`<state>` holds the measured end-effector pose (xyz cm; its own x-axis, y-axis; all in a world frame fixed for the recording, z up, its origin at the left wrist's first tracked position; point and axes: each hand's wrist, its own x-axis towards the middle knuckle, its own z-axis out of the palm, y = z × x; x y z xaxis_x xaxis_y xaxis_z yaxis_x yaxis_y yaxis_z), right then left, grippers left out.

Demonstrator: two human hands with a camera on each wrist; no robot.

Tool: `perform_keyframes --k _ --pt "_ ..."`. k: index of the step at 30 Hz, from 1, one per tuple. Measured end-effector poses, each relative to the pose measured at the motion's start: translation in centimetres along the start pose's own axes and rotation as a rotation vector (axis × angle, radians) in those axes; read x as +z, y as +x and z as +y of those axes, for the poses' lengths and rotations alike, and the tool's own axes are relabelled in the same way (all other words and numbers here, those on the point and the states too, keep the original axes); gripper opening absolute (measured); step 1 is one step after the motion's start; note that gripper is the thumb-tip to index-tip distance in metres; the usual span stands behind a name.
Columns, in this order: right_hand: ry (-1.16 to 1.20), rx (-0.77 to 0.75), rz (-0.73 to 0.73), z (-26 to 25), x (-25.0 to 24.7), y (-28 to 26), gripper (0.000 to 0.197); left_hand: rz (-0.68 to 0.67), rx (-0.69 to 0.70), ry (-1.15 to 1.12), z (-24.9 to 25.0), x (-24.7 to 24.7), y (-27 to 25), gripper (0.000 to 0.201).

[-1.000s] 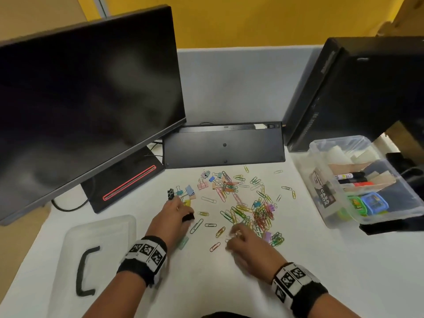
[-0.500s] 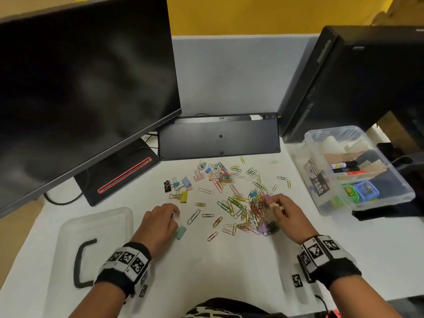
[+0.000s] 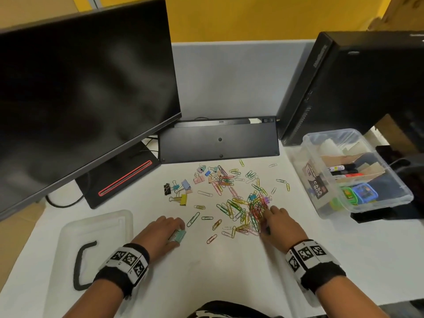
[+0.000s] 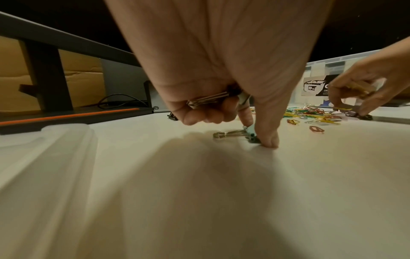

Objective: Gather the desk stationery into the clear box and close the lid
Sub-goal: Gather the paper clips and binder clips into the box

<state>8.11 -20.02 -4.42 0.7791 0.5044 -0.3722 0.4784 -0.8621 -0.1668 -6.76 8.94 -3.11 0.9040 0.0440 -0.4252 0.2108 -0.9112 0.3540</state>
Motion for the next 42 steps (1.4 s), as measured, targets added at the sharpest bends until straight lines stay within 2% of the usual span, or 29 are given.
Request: perform_keyframes --k 4,7,12,14,18,21,23,26,32,37,39,42 --pt "-0.141 -0.108 0.110 -0.3 -1.4 -0.4 0.042 -0.031 -0.007 0.039 0.8 0.0 0.7 0.039" --pt "-0.154 -0.178 0.178 0.3 -2.1 -0.6 0.045 -0.022 -0.058 0.005 1.7 0.0 1.4 0.038" --pt "-0.031 -0.193 0.351 2.2 -4.3 -0.7 0.028 0.083 -0.112 -0.089 3.9 -0.3 2.5 0.037" --pt "-0.014 -0.224 0.410 3.2 -5.4 -0.7 0.027 0.144 -0.111 -0.136 5.4 -0.4 3.2 0.035" --pt "-0.236 -0.365 0.293 3.7 -4.4 -0.7 0.055 0.207 -0.131 -0.183 8.2 -0.5 4.4 0.035" --pt "-0.170 -0.337 0.256 4.5 -3.4 0.6 0.064 0.239 -0.126 -0.234 9.7 0.1 5.1 0.031" --pt "-0.086 -0.334 0.261 4.8 -3.6 1.3 0.051 0.254 -0.120 -0.277 10.2 0.6 5.3 0.027" --pt "0.032 -0.330 0.291 5.2 -4.2 1.6 0.010 0.281 -0.126 -0.327 10.6 1.0 5.4 0.023" --pt "0.314 -0.211 0.246 7.0 -7.1 1.2 0.022 0.301 -0.146 -0.391 10.8 1.3 5.0 0.021" --pt "0.521 0.009 0.514 10.4 -15.5 1.2 0.019 0.269 -0.159 -0.395 10.7 1.2 5.0 0.020" --pt "0.469 0.160 0.519 13.0 -18.2 2.3 0.021 0.255 -0.164 -0.388 10.9 1.1 5.1 0.019" --pt "0.227 0.365 0.465 17.0 -20.1 5.1 0.030 0.248 -0.164 -0.376 11.2 0.9 5.4 0.019"
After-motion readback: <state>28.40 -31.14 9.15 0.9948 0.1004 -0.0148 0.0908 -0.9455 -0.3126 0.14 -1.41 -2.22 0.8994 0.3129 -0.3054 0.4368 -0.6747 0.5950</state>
